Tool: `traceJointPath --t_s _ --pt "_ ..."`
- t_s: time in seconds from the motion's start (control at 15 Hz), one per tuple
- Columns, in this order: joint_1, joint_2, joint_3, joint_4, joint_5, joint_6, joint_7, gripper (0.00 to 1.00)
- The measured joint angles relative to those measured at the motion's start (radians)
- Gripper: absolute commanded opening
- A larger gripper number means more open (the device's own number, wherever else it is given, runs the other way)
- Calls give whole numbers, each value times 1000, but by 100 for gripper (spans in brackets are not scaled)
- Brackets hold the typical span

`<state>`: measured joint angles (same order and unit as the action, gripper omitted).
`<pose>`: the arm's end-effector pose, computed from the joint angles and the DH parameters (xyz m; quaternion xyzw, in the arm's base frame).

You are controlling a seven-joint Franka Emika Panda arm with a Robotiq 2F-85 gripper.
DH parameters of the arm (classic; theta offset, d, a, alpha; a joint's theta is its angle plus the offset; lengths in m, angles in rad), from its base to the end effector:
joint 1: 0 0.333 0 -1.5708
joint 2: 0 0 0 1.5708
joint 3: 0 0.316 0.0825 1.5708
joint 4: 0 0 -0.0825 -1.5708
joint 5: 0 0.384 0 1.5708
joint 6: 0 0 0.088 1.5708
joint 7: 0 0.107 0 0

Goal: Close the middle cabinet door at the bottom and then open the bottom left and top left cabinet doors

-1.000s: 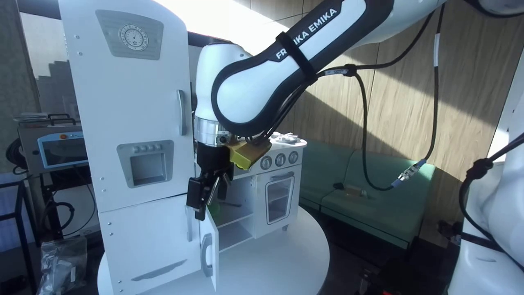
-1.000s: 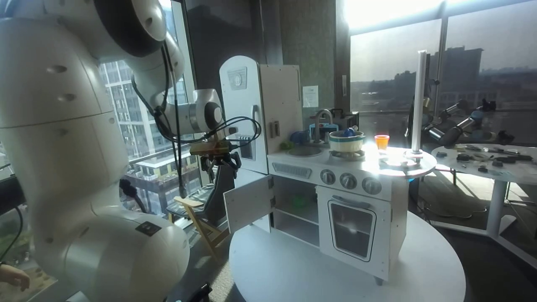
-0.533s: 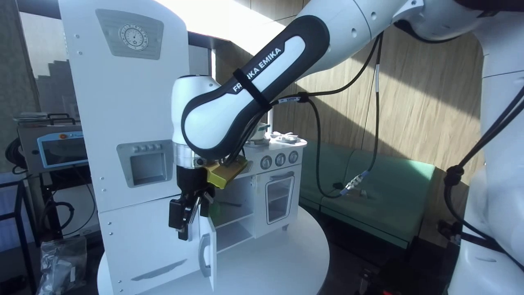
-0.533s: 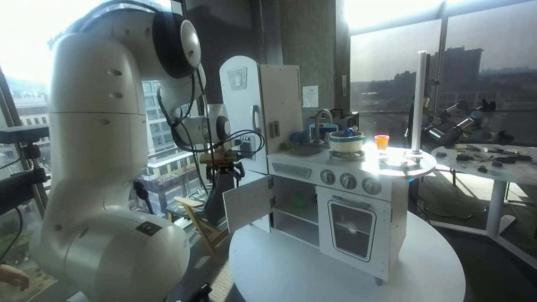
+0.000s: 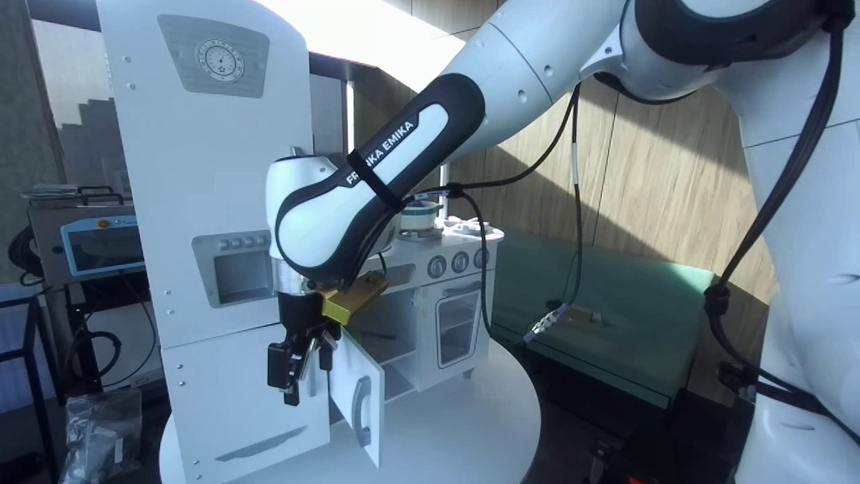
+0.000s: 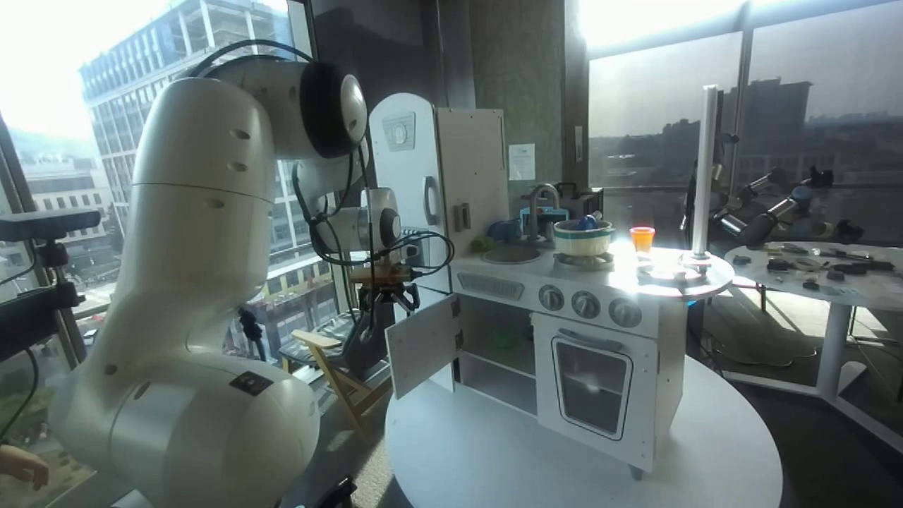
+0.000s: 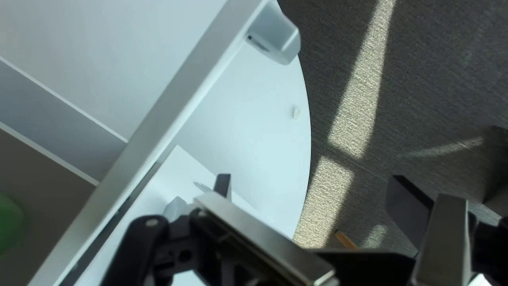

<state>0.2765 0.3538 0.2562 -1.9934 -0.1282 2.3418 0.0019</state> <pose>0.5263 0.3017 0.2897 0.9547 0.2976 0.0050 0.0009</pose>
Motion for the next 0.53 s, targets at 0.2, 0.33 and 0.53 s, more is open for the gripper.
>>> traceJointPath --t_s 0.2,0.33,0.53 --pt "12 7 -42 11 -64 -1 52 100" --pt "19 5 -71 12 -108 0 105 100" --pt "21 4 -108 10 -148 -27 172 100"
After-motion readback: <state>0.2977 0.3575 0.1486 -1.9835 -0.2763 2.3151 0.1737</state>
